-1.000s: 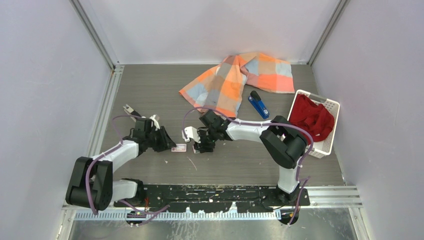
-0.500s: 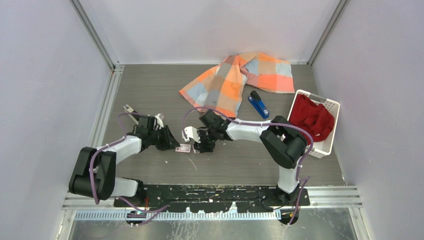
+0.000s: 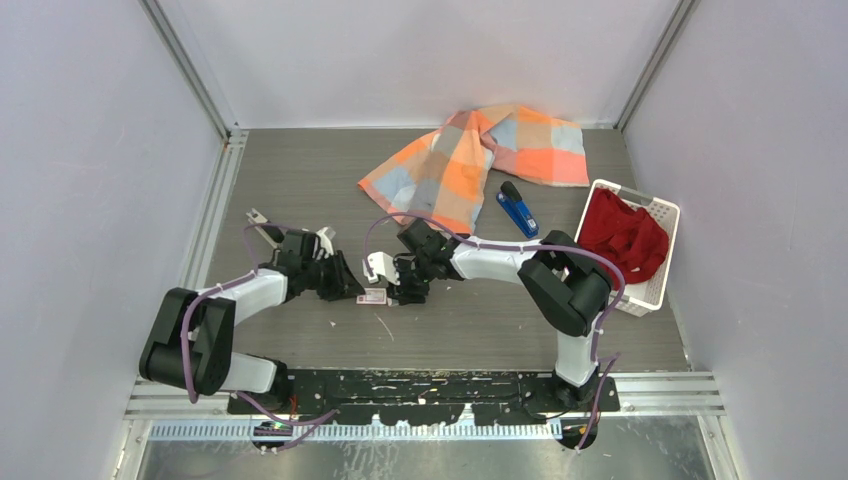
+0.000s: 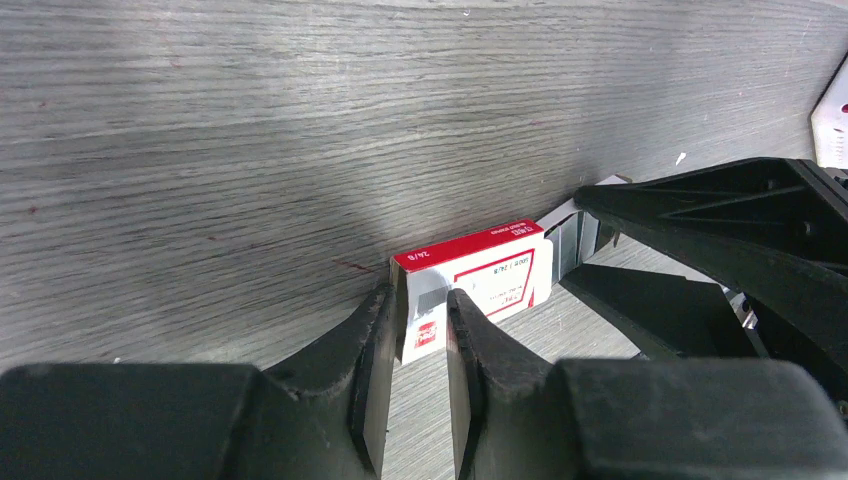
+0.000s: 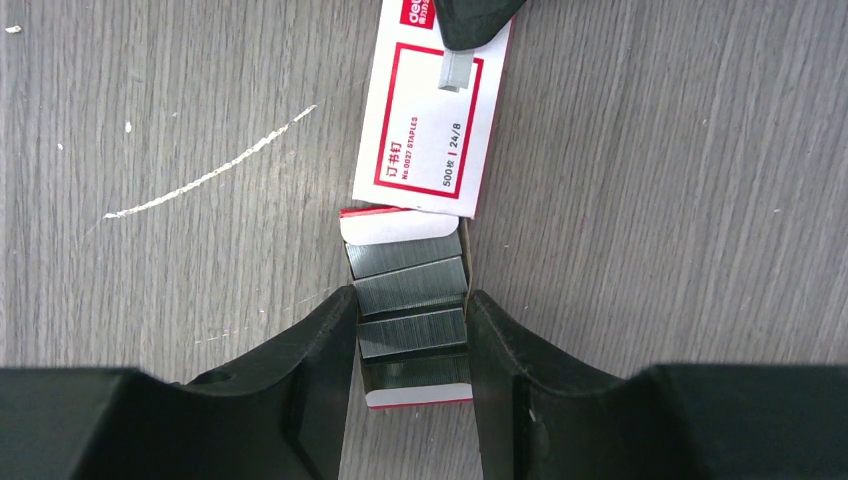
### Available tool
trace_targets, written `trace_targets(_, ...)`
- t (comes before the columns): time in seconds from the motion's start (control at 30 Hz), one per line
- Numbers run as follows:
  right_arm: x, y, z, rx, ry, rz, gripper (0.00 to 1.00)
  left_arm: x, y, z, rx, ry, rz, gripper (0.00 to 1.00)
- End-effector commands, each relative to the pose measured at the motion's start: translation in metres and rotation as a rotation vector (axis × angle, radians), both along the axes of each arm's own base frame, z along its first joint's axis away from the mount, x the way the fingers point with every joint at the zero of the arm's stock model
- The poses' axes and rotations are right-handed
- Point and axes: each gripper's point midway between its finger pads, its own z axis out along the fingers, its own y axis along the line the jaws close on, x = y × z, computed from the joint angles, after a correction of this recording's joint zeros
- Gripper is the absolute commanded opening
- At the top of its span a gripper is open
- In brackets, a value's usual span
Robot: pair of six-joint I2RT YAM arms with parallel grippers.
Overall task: Unload the staples from the stapler
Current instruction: Close the staple box at the center of the board.
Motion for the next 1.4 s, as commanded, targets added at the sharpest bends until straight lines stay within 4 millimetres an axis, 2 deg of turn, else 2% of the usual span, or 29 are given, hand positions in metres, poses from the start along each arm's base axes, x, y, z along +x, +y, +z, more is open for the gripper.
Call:
trace_targets(0.0,0.008,0.007,0.008,0.014,-0.014,-0.017,0.47,-0.013,0.005,-0.016,0.057,0.056,-0.019,0.27)
trace_targets(0.27,0.012,0.005,0.007,-0.001,-0.028,-0.027,0.49,-0.015,0.005,-0.018,0.078,0.069,-0.030,0.26)
trace_targets(0.5,0.014,0.001,0.003,-0.017,-0.036,-0.032,0.66,-0.017,0.007,-0.020,0.094,0.086,-0.036,0.26)
trace_targets(0.7,0.009,0.003,0.001,-0.007,-0.016,-0.013,0.72,-0.017,0.006,-0.021,0.091,0.092,-0.041,0.26)
trace_targets(0.97,0.003,0.014,-0.005,0.003,0.060,-0.001,0.68,-0.020,0.003,-0.023,0.083,0.107,-0.055,0.26)
trace_targets(1.37,0.009,0.008,-0.012,-0.026,0.056,-0.012,0.58,-0.021,0.001,-0.024,0.081,0.116,-0.063,0.25)
